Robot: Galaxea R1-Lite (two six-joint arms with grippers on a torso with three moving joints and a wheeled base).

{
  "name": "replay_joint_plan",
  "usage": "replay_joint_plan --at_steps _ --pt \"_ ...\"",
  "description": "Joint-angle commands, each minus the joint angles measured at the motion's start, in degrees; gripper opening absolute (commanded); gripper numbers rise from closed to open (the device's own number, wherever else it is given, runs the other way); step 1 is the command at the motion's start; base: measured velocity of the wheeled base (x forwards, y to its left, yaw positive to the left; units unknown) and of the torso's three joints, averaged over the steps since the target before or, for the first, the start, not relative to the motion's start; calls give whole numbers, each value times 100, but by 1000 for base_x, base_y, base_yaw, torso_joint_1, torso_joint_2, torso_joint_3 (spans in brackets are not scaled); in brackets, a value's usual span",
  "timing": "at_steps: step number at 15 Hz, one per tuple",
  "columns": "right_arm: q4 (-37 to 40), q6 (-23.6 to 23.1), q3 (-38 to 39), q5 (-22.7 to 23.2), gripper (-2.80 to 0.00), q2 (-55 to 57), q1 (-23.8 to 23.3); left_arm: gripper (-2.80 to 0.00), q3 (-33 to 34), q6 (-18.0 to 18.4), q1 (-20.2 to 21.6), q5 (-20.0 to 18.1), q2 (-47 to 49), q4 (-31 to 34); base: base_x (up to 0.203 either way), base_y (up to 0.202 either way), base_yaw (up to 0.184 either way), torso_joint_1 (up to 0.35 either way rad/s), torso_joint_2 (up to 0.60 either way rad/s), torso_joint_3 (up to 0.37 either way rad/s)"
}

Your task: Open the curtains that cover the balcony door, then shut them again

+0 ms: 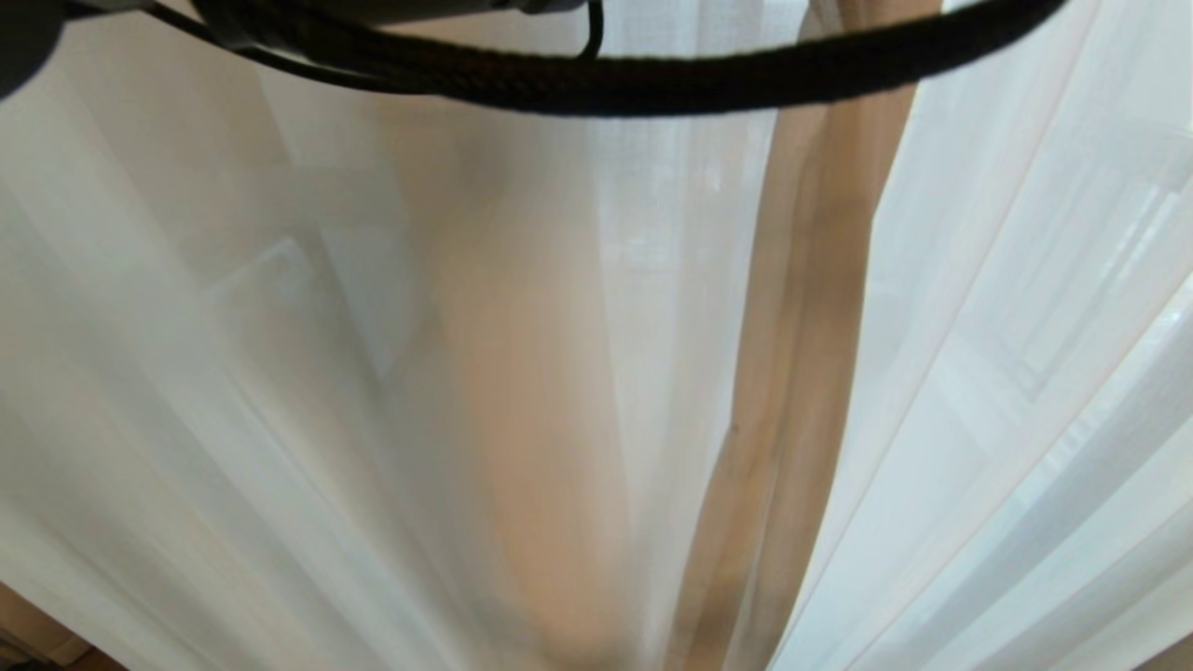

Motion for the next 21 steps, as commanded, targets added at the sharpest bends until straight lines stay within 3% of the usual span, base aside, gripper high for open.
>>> replay_joint_plan --at_steps 1,12,16,21 --pt "-1 -6 0 5 -280 0 2 -280 -40 -6 -120 6 155 -2 0 0 0 0 0 0" --pt "4 -6 0 5 -280 0 2 -280 -143 -33 -184 101 343 -132 0 0 0 0 0 0" --pt "-4 -6 0 5 -280 0 2 -280 -143 -33 -105 551 369 -168 0 0 0 0 0 0" --pt "4 -6 0 5 -280 0 2 -280 -152 -15 -102 586 361 -169 0 0 0 0 0 0"
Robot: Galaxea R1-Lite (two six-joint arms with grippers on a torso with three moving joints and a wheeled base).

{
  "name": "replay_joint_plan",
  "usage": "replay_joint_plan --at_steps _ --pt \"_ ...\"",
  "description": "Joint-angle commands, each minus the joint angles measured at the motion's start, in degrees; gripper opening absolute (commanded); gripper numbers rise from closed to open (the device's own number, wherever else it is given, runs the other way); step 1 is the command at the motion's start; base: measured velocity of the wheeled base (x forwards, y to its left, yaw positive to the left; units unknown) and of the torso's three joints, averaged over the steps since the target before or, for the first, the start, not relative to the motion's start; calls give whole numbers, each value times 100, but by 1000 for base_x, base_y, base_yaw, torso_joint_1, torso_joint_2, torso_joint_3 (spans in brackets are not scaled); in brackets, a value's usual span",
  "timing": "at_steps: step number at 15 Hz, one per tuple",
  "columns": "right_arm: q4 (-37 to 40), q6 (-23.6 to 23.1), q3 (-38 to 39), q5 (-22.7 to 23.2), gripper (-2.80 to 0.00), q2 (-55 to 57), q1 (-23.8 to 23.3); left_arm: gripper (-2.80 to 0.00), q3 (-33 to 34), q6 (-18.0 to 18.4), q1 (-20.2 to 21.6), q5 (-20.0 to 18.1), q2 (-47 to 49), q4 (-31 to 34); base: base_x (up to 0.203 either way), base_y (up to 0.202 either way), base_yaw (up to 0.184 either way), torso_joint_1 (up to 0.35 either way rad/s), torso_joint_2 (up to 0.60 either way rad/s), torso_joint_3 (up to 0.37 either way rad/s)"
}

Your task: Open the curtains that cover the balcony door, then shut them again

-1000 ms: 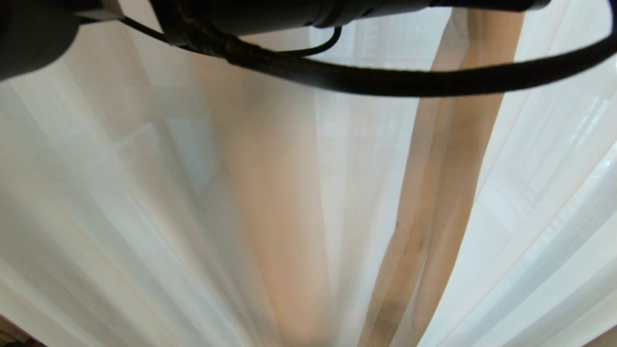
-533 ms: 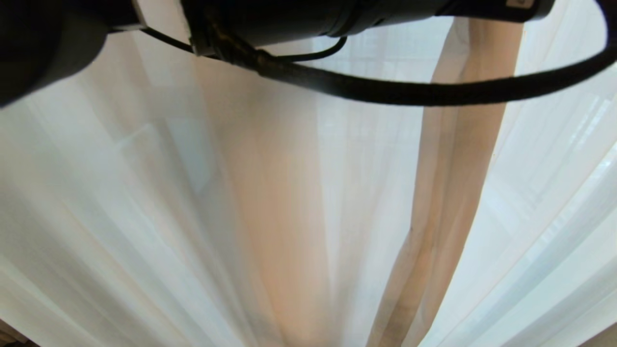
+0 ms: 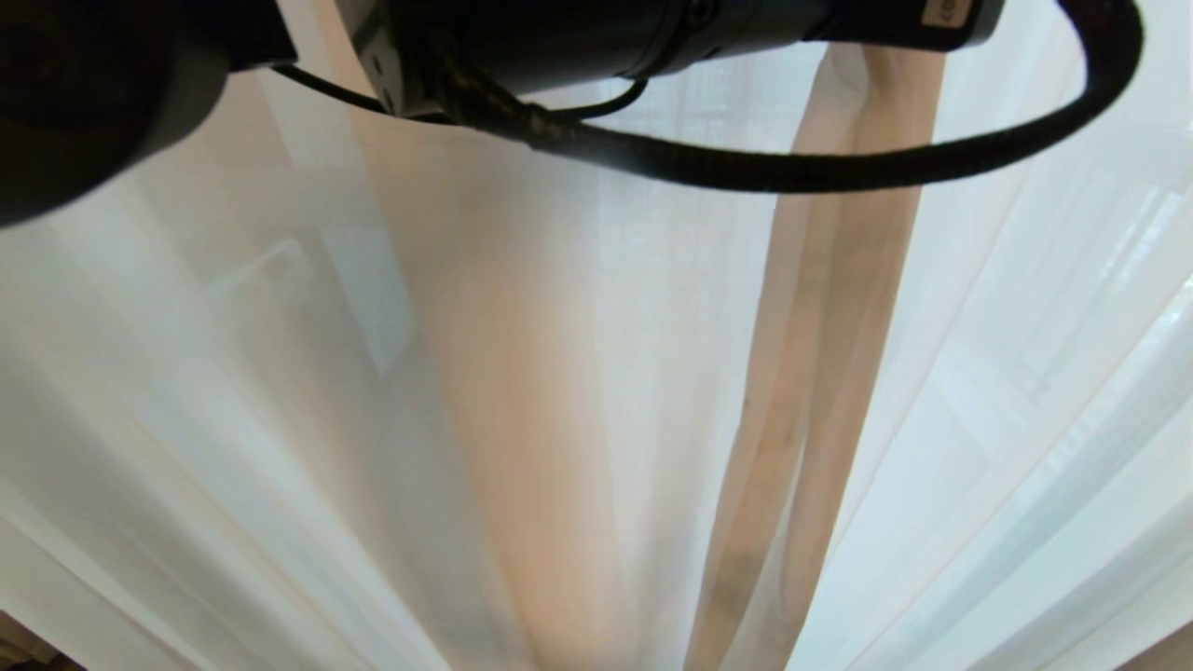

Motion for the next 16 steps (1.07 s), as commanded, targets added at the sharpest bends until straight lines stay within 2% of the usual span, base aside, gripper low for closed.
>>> replay_joint_plan --at_steps 1,3,4,12,16 --pt "-4 -4 0 3 -280 0 5 -280 -8 7 -8 6 -12 -4 0 0 0 0 0 0" --pt "5 -4 0 3 -280 0 5 -280 -8 23 -8 15 -32 -4 0 0 0 0 0 0" --pt "0 -4 0 3 -280 0 5 0 -4 23 1 39 -51 -4 0 0 0 0 0 0" --pt "-2 -4 0 3 -280 0 5 0 187 36 394 450 -463 41 0 0 0 0 0 0" --pt "-4 -4 0 3 -280 0 5 0 1222 352 884 556 -1219 84 0 0 0 0 0 0"
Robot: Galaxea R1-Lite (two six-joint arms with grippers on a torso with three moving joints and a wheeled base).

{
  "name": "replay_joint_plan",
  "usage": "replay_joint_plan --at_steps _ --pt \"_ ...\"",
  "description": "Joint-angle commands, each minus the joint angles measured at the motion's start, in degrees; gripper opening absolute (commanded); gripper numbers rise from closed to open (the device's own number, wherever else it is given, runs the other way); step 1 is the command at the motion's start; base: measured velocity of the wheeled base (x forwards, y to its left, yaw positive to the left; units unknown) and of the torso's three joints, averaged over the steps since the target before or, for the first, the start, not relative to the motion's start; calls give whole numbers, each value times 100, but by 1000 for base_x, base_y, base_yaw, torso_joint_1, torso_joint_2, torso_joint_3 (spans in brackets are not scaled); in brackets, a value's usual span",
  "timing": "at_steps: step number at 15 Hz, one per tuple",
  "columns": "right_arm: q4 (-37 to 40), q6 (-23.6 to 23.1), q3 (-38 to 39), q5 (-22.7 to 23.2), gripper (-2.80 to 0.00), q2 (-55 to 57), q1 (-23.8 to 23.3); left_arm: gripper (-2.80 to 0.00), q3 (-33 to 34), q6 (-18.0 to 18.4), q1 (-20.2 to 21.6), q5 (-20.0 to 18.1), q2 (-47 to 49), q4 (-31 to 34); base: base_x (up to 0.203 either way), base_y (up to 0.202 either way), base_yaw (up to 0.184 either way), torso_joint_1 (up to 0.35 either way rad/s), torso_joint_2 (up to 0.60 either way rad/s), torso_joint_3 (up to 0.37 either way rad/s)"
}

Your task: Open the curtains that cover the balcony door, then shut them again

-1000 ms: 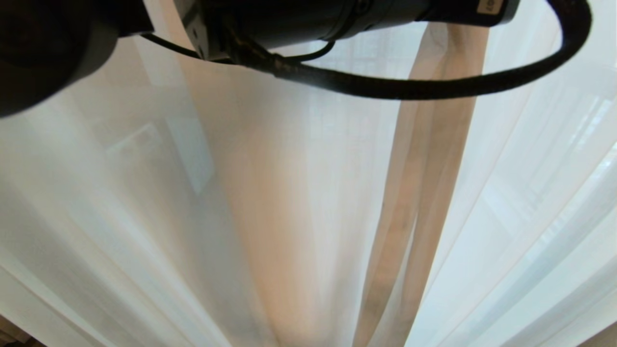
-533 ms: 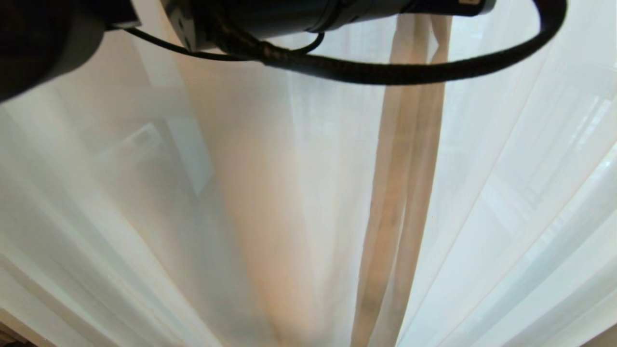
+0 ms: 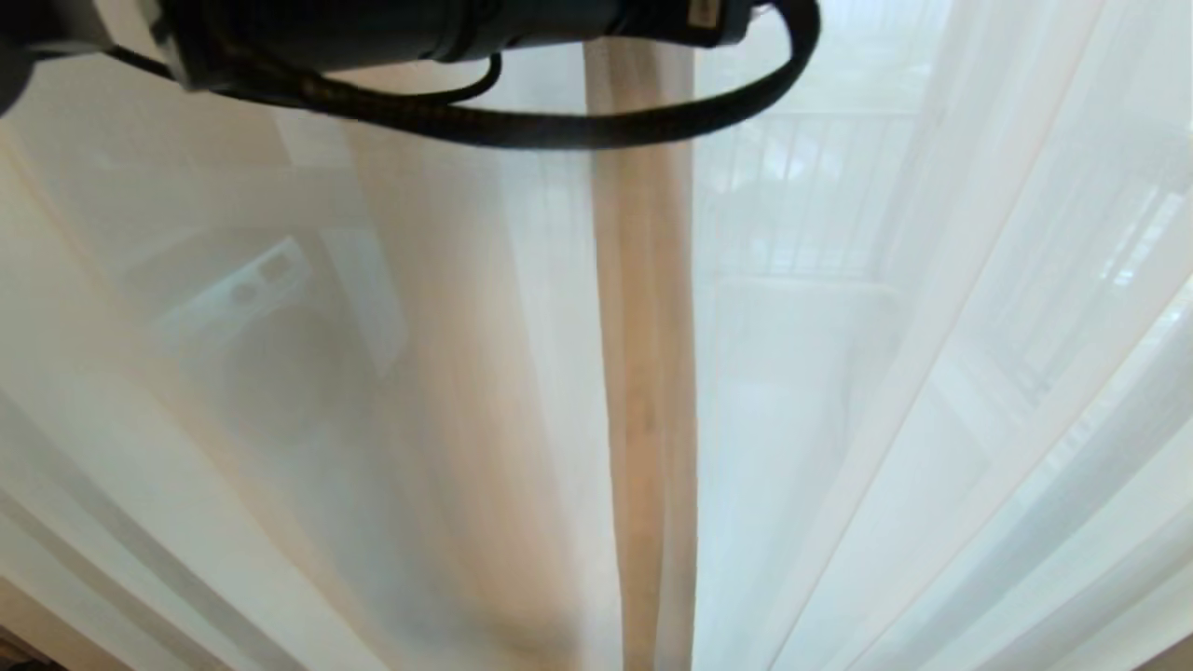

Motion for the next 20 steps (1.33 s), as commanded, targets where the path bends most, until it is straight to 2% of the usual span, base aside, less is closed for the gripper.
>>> replay_joint_plan --at_steps 1,5,7,15,18,20 --pt "3 -4 0 4 -280 0 2 0 664 108 383 74 -674 7 0 0 0 0 0 0" --pt "3 -4 0 4 -280 0 2 0 1135 132 983 949 -1118 225 0 0 0 0 0 0" --pt "-6 -4 0 4 -280 0 2 0 1295 97 1195 1219 -1279 308 0 0 0 0 0 0" --pt "-6 -4 0 4 -280 0 2 0 2517 84 1975 1930 -2272 351 0 0 0 0 0 0" --pt "-6 -4 0 4 -280 0 2 0 3135 41 2223 1964 -2726 353 0 0 0 0 0 0" --pt "1 -4 0 4 -280 0 2 0 3502 -112 2279 1968 -3014 361 0 0 0 0 0 0"
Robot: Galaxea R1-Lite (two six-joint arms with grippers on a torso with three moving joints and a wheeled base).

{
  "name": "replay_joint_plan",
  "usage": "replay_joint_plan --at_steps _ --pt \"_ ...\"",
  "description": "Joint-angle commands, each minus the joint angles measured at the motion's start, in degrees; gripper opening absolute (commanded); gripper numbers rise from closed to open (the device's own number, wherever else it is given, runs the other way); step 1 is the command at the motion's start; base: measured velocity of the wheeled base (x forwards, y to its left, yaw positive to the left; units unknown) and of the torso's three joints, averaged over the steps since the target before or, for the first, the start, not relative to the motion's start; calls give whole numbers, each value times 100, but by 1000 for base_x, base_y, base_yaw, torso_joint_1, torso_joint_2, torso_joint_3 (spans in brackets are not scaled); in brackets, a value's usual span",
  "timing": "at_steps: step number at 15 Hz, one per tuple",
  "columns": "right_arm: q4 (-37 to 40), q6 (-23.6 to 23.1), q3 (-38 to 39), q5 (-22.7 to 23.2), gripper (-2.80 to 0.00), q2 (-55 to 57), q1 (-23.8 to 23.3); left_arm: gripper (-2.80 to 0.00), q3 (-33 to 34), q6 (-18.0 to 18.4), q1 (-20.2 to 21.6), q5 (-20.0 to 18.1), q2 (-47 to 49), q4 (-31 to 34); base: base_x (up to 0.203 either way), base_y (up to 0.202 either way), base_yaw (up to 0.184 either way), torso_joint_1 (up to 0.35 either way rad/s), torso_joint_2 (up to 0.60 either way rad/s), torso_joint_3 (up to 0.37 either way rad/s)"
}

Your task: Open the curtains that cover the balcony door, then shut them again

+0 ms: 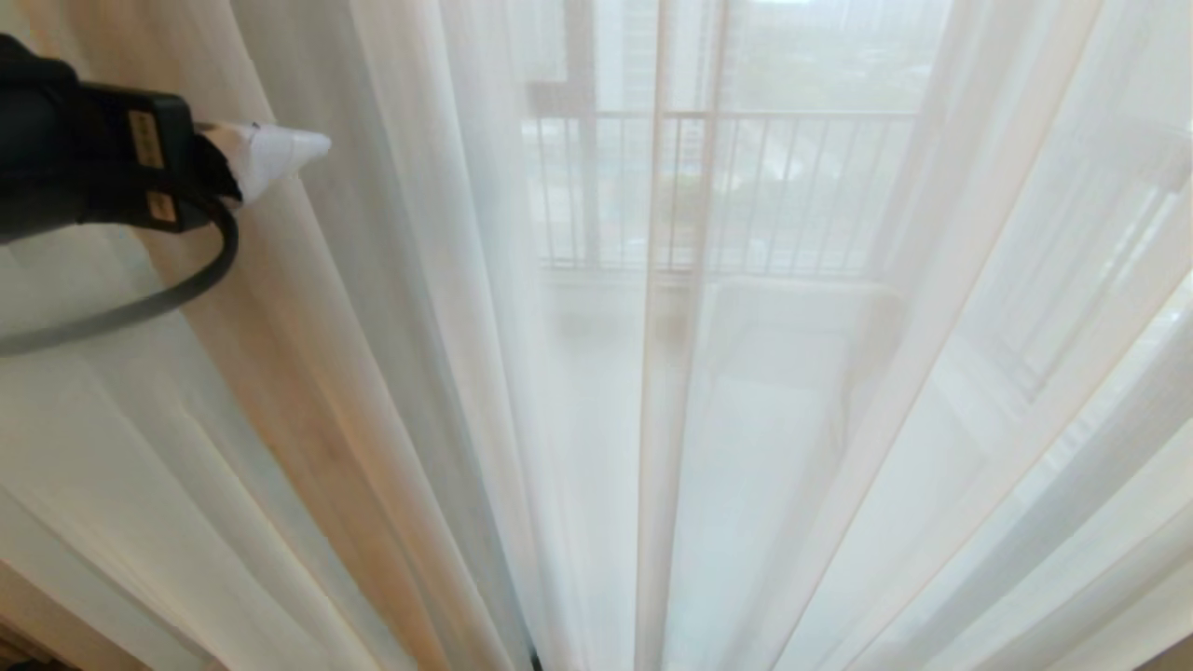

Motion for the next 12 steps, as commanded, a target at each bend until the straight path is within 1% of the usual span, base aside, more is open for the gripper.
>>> replay_joint_plan --at_steps 1,4,8,12 --pt "7 -6 0 3 -280 1 2 0 447 -69 84 22 -501 37 0 0 0 0 0 0" --pt "-2 -6 0 3 -280 1 2 0 891 -93 251 16 -909 215 0 0 0 0 0 0" --pt "7 -6 0 3 -280 1 2 0 1428 -88 415 15 -1408 270 0 0 0 0 0 0" --pt "7 -6 0 3 -280 1 2 0 1753 -101 722 -27 -1881 693 0 0 0 0 0 0"
